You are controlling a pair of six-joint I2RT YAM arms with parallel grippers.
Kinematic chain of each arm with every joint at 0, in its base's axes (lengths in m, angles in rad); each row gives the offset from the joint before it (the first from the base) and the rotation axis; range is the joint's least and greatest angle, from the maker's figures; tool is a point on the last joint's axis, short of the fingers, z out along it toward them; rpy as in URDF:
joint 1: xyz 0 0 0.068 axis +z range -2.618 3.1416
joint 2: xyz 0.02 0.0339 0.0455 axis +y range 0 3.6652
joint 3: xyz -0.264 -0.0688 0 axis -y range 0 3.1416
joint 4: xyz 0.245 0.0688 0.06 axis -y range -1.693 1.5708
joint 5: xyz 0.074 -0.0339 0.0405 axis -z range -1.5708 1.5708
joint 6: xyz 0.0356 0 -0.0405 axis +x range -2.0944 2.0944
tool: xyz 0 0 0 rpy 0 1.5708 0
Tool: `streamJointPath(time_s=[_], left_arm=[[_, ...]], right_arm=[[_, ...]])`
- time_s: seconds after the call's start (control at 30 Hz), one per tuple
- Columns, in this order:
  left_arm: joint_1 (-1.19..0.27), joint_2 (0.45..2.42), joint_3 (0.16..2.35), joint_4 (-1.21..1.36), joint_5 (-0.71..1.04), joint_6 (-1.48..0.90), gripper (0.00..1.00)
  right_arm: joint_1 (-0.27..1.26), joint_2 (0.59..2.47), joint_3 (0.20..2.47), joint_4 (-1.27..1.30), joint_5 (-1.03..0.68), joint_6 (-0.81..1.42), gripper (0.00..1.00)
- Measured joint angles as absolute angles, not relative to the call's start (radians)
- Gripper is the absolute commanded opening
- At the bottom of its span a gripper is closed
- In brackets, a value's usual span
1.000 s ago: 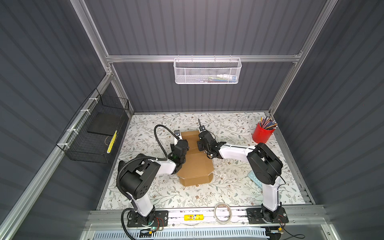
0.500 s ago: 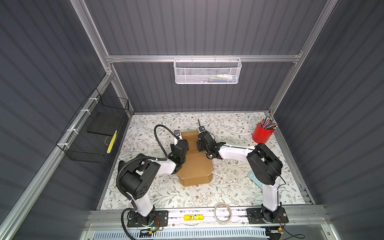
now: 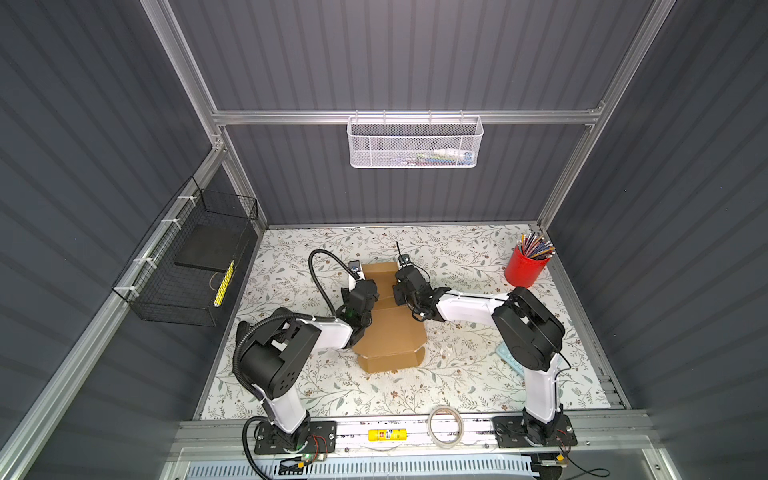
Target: Fold the paper box
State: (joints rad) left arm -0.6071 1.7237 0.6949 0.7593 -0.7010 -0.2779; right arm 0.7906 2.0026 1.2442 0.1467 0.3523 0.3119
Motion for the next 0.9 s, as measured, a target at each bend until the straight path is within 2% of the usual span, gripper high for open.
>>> streamJointPath(time_s=[0.23, 0.6, 0.73, 0.9], left_arm=[[-0.607, 1.724, 0.692, 0.764, -0.701, -0.282, 0.00], [-0.620, 1.713, 0.642, 0.837, -0.699, -0.282, 0.00], [-0.621, 1.713, 0.628, 0.864, -0.696, -0.285, 0.00], [-0.620, 1.713, 0.618, 0.881, -0.698, -0.291, 0.00]], right_arm=[[0.791, 2.003, 1.222, 0.186, 0.374, 0.319, 0.15], [0.807, 1.974, 1.081, 0.402, 0.439, 0.271, 0.08], [0.812, 1.974, 1.056, 0.458, 0.456, 0.241, 0.09], [0.813, 1.973, 1.049, 0.505, 0.460, 0.205, 0.20]])
